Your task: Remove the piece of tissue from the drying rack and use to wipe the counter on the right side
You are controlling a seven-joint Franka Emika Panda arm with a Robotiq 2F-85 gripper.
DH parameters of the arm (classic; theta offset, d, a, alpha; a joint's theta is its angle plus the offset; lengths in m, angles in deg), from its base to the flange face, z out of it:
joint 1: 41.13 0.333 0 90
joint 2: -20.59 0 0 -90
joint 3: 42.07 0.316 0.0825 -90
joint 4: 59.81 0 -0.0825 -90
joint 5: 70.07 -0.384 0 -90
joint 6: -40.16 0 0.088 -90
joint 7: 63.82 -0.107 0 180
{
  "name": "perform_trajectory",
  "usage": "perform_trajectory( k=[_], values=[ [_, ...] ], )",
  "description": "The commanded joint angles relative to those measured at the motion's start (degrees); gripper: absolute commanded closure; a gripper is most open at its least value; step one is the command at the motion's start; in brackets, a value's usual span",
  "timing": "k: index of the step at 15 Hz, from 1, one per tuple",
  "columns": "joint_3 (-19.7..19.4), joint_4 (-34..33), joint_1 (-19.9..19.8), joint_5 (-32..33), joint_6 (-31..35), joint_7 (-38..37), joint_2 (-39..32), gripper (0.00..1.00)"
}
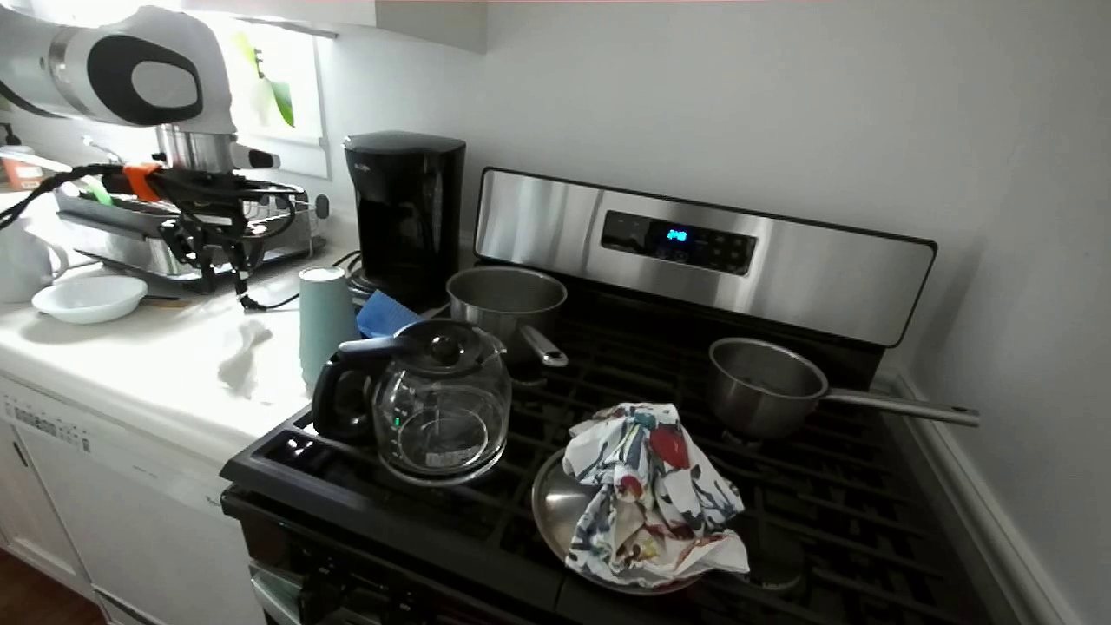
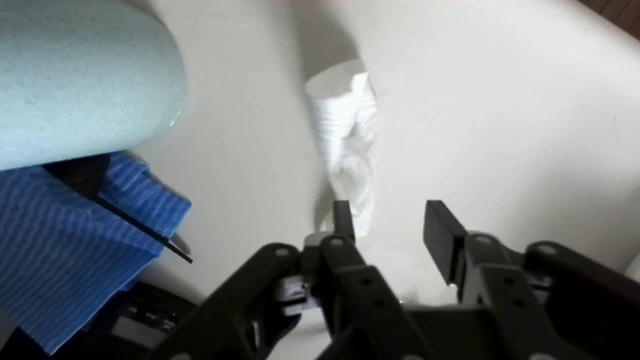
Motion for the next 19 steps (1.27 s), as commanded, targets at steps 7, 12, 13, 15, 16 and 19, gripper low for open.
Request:
perform_trajectory(
  k=[7,12,13,15,16,19],
  values=[
    [-0.2,0.9,1.3,-1.3,-3.5,-6.6,8.6,0.0],
    [-0.9,0.2,1.1,-1.6,-7.7,-9.7,14.4,0.0],
    [-1.2,-0.2,1.2,-1.7,-9.6,-8.9,15.4,0.0],
    [-1.1,-0.4,1.2,-0.1,-8.2,-8.7,13.7,0.0],
    [-1.2,-0.4,1.2,0.0,-8.7,-8.7,14.5,0.0],
    [-1.2,-0.3,1.2,0.0,-8.6,-8.7,14.2,0.0]
  ],
)
